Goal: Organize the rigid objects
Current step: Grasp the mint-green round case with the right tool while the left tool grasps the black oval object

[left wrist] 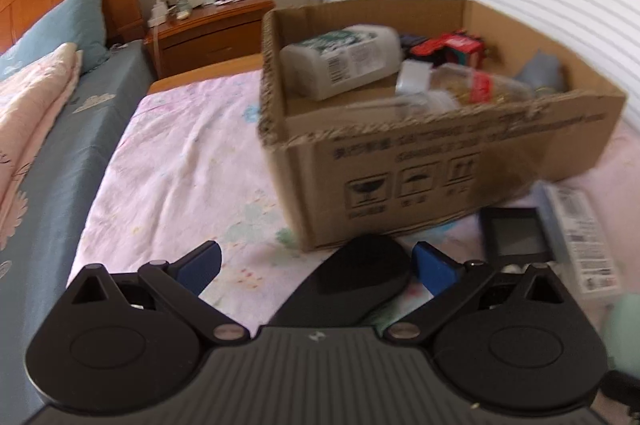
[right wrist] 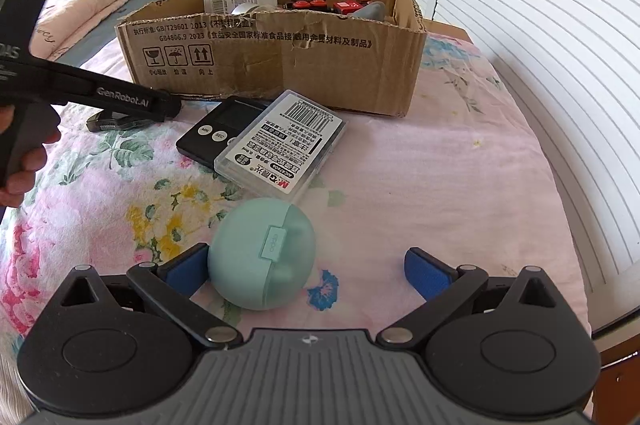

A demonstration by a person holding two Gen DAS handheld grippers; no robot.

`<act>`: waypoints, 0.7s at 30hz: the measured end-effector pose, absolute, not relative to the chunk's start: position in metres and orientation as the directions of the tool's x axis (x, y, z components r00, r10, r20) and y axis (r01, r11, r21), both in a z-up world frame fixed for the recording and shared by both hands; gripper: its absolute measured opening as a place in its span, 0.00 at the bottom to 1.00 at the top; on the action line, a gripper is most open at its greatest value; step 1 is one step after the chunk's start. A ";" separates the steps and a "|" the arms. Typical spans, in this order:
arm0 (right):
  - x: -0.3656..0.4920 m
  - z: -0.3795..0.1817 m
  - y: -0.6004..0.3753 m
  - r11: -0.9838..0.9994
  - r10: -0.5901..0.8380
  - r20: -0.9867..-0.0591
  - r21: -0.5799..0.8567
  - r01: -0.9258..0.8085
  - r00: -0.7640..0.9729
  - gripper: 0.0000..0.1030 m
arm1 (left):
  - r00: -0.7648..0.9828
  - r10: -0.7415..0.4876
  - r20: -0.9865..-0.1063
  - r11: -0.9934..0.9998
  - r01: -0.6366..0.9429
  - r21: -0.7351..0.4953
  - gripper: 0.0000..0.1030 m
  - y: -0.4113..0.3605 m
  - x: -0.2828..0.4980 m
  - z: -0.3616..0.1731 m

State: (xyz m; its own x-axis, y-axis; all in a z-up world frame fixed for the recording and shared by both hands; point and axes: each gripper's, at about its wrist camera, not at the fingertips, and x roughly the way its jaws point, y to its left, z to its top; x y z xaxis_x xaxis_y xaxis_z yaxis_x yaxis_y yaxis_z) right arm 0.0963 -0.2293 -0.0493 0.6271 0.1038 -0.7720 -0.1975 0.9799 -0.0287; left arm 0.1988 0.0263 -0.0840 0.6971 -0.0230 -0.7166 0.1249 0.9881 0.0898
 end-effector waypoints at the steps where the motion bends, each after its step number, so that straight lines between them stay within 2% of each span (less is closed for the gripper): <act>1: 0.096 -0.049 -0.229 0.979 0.105 -0.771 -0.029 -0.200 0.628 1.00 | 0.695 -0.025 -0.718 0.989 0.122 0.085 0.98 0.029 0.197 -0.084; 10: 0.096 -0.050 -0.230 0.978 0.111 -0.764 -0.029 -0.205 0.636 1.00 | 0.704 0.028 -0.710 0.990 0.077 0.116 0.98 0.056 0.164 -0.083; 18: 0.095 -0.050 -0.230 0.978 0.112 -0.763 -0.028 -0.206 0.637 1.00 | 0.687 -0.013 -0.727 1.000 0.007 -0.010 0.98 0.074 0.161 -0.088; 21: 0.095 -0.050 -0.230 0.977 0.117 -0.761 -0.028 -0.212 0.638 1.00 | 0.701 -0.022 -0.713 1.000 0.014 -0.017 0.98 0.073 0.164 -0.090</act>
State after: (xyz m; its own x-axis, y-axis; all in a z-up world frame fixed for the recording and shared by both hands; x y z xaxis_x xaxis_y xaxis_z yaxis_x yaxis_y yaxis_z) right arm 0.0951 -0.2301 -0.0498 0.6380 0.1170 -0.7611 -0.2123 0.9768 -0.0279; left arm 0.1645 0.0725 -0.0900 0.7007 -0.0216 -0.7132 0.0138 0.9998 -0.0167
